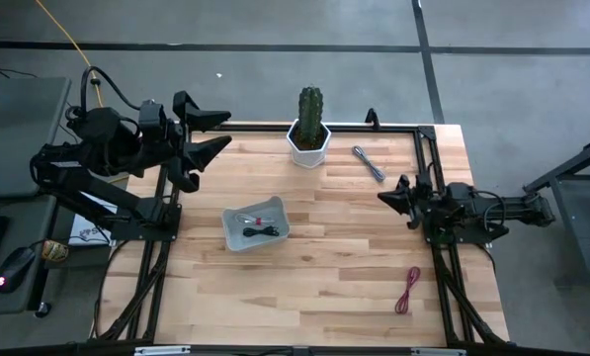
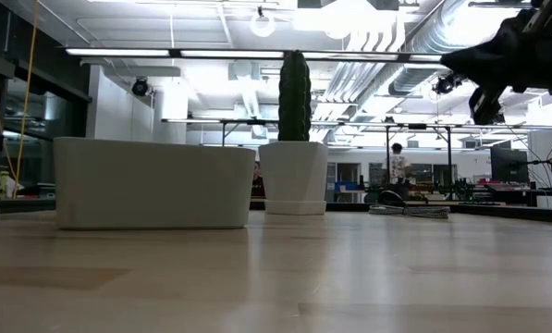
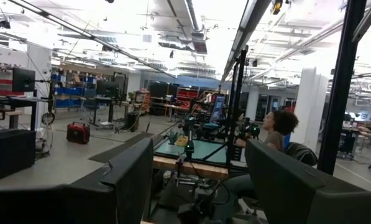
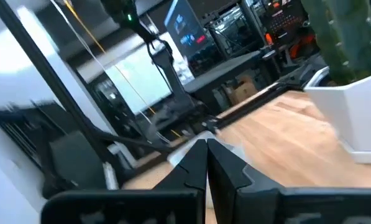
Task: Pick and place USB-C Cables
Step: Put the black and white charger cable into the gray bin
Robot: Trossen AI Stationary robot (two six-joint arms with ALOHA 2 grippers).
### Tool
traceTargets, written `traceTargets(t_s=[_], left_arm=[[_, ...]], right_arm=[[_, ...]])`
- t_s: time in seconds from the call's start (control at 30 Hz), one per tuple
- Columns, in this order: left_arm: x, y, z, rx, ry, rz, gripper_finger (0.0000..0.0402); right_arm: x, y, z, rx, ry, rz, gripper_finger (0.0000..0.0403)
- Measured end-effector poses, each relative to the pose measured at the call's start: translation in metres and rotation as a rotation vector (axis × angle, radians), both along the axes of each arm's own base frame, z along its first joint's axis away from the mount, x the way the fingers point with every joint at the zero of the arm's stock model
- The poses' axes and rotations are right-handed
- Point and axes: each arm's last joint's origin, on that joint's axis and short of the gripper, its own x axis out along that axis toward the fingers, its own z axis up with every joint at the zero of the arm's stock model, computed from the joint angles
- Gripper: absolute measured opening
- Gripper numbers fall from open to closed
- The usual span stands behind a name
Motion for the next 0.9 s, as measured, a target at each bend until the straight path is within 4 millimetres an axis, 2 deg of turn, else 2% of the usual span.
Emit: traceTargets(t_s=[0.23, 0.37, 0.9], left_arm=[[0.0, 0.0, 0.0, 0.0, 0.0, -0.001, 0.0236], [0.0, 0.0, 0.0, 0.0, 0.0, 0.0, 0.0236], [0.0, 0.0, 0.0, -0.001, 0.0, -0.001, 0.0236]], right_arm=[[0.001, 0.0, -0.011, -0.2, 0.134, -0.016, 0.0], [0.001, 0.0, -0.013, -0.252, 0.158, -0.018, 0.0], [0.001, 0.0, -0.013, -0.262, 0.163, -0.015, 0.0001]])
